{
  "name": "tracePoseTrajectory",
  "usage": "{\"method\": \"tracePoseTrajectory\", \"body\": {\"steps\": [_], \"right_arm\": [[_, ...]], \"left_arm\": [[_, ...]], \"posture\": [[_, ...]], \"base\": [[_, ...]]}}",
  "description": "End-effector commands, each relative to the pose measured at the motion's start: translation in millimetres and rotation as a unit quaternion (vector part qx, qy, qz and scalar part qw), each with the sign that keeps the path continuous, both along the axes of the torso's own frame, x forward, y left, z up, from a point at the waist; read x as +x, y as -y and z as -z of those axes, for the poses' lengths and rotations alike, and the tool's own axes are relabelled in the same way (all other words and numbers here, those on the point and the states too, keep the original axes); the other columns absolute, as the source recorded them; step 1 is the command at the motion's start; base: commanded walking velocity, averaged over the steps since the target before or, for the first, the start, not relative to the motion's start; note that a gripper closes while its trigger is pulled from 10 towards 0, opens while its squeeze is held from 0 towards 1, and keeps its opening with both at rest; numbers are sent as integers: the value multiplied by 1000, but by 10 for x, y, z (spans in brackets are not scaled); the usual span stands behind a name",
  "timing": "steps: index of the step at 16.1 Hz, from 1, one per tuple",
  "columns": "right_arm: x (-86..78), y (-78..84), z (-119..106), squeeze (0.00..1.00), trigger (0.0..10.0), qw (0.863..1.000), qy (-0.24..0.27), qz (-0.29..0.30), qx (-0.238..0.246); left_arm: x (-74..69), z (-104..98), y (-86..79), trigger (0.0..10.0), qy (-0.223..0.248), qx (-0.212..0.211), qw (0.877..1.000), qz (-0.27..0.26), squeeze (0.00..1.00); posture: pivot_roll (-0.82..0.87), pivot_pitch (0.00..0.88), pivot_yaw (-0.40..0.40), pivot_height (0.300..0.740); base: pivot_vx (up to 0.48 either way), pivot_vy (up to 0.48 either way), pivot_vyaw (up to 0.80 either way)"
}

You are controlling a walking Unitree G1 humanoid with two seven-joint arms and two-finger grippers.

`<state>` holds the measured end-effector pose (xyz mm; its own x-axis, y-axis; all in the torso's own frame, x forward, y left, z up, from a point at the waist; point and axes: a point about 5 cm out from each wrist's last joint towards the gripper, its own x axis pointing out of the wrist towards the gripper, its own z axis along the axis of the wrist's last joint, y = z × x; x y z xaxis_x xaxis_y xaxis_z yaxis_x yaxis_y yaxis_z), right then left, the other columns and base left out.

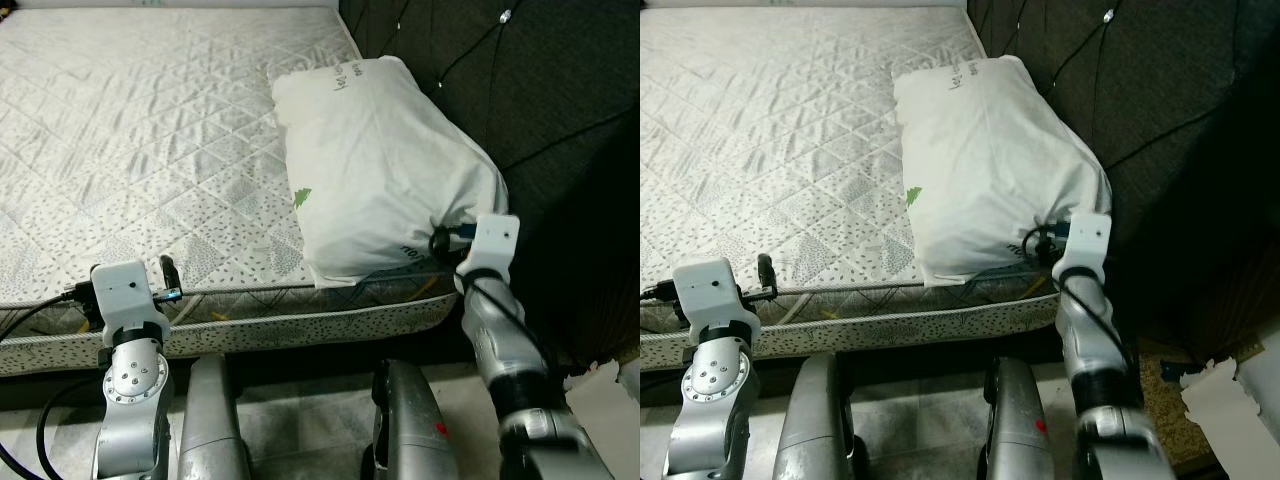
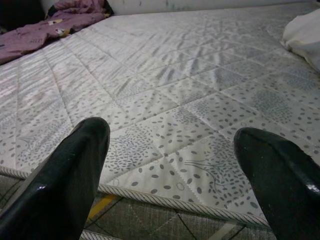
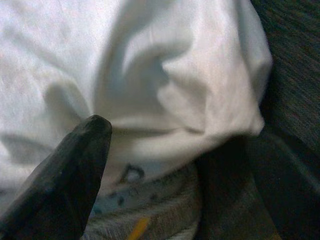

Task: Clean up the room

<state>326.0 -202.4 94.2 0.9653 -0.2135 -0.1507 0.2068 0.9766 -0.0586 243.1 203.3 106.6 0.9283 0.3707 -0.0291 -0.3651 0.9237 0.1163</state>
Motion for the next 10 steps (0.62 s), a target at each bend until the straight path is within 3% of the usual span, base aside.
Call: {"method": "tracePoseTrajectory", "body": {"steps": [1, 4, 6, 8, 10], "right_arm": [[-28, -33, -65, 1000, 10000, 1000, 8, -6, 1], [-250, -181, -52, 1000, 10000, 998, 13, -54, 11], [-348, -486, -305, 1000, 10000, 985, 96, -141, 29], [-362, -623, -376, 1000, 10000, 977, 127, -169, 22], [-399, -632, -290, 1000, 10000, 977, 119, -173, 28]], "left_arm": [[-5, -36, 5, 10000, 9, 4, 1000, -2, 0], [-19, -50, 13, 10000, 15, 6, 1000, 0, 0], [-15, -69, 83, 10000, 22, 7, 1000, 17, 0], [-21, -76, 118, 10000, 26, 6, 999, 25, 0], [-19, -90, 134, 10000, 33, 7, 999, 32, 0]], "posture": [[-29, 38, -30, 533], [-35, 45, -26, 533], [-41, 48, -21, 533], [-42, 47, -15, 533], [-38, 47, -13, 533]], "base": [[0, 0, 0], [0, 0, 0], [0, 0, 0], [0, 0, 0], [0, 0, 0]]}}
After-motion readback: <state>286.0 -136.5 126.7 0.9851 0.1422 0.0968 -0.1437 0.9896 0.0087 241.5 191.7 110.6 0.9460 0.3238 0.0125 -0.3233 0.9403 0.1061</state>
